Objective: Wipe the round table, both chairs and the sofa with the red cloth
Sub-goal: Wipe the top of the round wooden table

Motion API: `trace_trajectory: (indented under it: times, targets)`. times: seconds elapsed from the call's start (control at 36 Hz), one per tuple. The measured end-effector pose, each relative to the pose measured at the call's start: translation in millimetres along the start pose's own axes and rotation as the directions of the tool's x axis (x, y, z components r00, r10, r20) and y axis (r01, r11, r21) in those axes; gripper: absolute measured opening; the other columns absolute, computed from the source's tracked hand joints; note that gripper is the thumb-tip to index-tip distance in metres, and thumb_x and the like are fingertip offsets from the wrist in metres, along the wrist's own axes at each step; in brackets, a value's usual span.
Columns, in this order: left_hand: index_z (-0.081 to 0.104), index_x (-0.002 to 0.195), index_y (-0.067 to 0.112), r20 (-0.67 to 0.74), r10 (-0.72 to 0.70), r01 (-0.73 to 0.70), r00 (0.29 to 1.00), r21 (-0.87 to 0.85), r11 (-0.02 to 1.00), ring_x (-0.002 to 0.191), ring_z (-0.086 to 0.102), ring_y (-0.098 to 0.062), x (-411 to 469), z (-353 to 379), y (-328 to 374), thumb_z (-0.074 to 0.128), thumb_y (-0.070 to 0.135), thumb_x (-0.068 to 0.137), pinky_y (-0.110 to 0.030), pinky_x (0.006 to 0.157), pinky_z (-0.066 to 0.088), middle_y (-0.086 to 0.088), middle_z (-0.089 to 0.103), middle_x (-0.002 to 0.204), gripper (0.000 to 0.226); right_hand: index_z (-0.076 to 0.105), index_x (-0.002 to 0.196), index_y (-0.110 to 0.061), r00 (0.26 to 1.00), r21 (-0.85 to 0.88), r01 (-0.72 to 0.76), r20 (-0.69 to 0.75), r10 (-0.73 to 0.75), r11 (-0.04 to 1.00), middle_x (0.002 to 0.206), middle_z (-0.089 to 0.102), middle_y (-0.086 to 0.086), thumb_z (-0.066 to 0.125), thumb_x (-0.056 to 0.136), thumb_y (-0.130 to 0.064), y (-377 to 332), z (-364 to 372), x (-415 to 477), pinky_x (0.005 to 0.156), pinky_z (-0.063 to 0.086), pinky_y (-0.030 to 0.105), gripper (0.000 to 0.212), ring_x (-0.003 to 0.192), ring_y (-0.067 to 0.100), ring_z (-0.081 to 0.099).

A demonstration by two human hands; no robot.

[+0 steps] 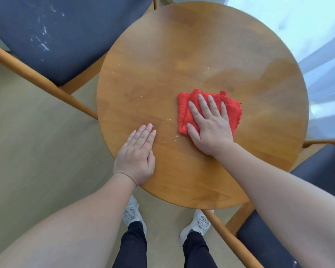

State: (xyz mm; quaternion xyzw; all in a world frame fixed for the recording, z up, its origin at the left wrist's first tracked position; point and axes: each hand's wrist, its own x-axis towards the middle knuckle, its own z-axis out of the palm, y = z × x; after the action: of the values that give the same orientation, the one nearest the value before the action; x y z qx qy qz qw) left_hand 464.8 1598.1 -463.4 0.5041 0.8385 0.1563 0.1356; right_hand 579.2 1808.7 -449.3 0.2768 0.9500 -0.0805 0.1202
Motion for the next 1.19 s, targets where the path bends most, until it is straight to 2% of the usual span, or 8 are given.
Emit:
trace_trajectory:
  times: [0.25,0.33,0.64,0.92,1.19]
  targets:
    - [0.047,0.135,0.0,-0.006,-0.004,0.004,1.0,-0.062,0.998,0.136,0.035,-0.023,-1,-2,-2,0.032,0.016,0.087,-0.03,0.117,0.013,-0.013,0.043,0.144,0.052,0.028,0.152,-0.028,0.993,0.029,0.119,0.024,-0.119,0.993,0.161,0.018,0.004,0.028,0.093,-0.054,-37,17,-53,0.119,0.001,0.053,0.064,0.149,0.029,0.009]
    - [0.048,0.133,-0.002,-0.049,-0.009,0.004,0.999,-0.104,0.995,0.135,0.034,-0.024,-6,-7,-6,0.032,0.014,0.088,-0.034,0.117,0.013,-0.016,0.046,0.141,0.05,0.03,0.151,-0.028,0.988,0.028,0.148,0.03,-0.149,0.989,0.16,0.021,0.004,0.032,0.093,-0.054,-48,25,-71,0.118,0.003,0.054,0.063,0.148,0.03,0.012]
    - [0.05,0.13,-0.004,-0.029,-0.082,0.08,0.996,-0.059,0.995,0.132,0.034,-0.023,-61,-30,-40,0.031,0.014,0.089,-0.033,0.116,0.015,-0.017,0.049,0.138,0.048,0.036,0.148,-0.025,0.97,0.035,0.231,0.065,-0.233,0.972,0.157,0.027,0.006,0.036,0.093,-0.055,-95,48,-132,0.115,0.009,0.057,0.062,0.146,0.032,0.019]
    - [0.05,0.13,-0.004,-0.033,-0.113,0.112,0.993,-0.043,0.993,0.132,0.034,-0.022,-70,-40,-55,0.031,0.014,0.089,-0.027,0.117,0.011,-0.017,0.049,0.137,0.049,0.039,0.147,-0.025,0.958,0.012,0.28,0.06,-0.28,0.96,0.156,0.03,0.006,0.034,0.093,-0.057,-104,48,-128,0.113,0.011,0.057,0.063,0.145,0.033,0.022]
    - [0.05,0.131,-0.003,-0.057,-0.103,0.101,0.993,-0.032,0.994,0.132,0.035,-0.022,-58,-46,-69,0.031,0.013,0.089,-0.027,0.117,0.011,-0.017,0.049,0.138,0.048,0.04,0.146,-0.029,0.953,0.011,0.302,0.016,-0.302,0.953,0.156,0.031,0.003,0.034,0.092,-0.057,-101,32,-72,0.115,0.007,0.053,0.061,0.145,0.03,0.024]
